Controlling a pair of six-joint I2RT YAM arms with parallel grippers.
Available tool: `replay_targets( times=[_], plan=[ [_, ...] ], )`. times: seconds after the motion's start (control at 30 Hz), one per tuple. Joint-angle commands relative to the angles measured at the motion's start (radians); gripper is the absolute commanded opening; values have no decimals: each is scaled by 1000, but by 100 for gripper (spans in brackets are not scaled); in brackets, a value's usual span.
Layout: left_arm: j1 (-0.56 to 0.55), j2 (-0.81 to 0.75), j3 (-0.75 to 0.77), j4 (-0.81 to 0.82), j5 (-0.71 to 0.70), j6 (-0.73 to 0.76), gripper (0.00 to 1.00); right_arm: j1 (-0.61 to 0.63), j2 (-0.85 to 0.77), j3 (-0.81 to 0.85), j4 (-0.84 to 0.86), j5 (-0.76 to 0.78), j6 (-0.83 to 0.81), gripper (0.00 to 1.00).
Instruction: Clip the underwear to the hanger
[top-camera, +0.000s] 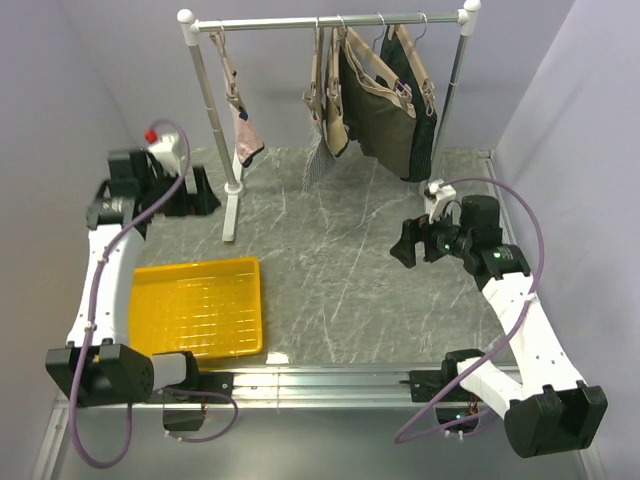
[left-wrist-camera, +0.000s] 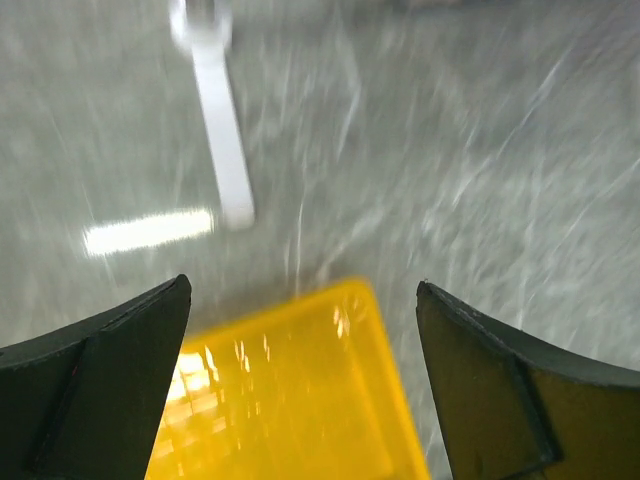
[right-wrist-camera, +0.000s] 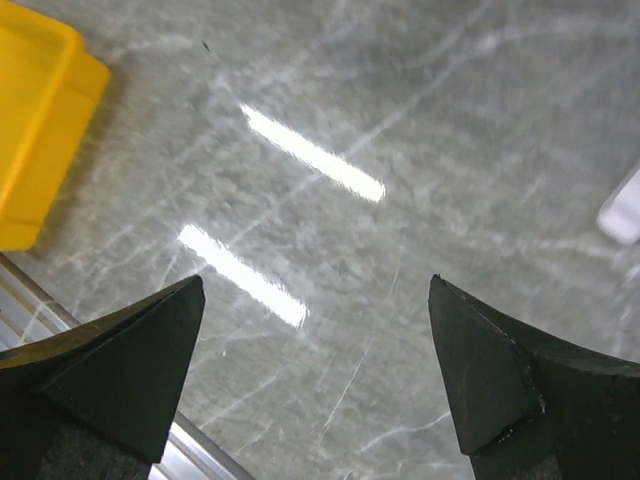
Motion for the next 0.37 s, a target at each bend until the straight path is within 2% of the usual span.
replay_targets(
  times=[0.0,0.03,0.13,0.33],
  plan=[
    [5,-114,-182,13,-21,61,99,-5,-17,-70,55,67,62,100],
    [4,-125,-263,50,-38,60,99,-4,-50,-123,81,69,67,100],
    [5,-143,-351,76,-104,61,99,-5,-100,-182,132,104,61,100],
    [2,-160,-419,110,-71,38,99,-10,-100,-171,120,112,57,100]
  ],
)
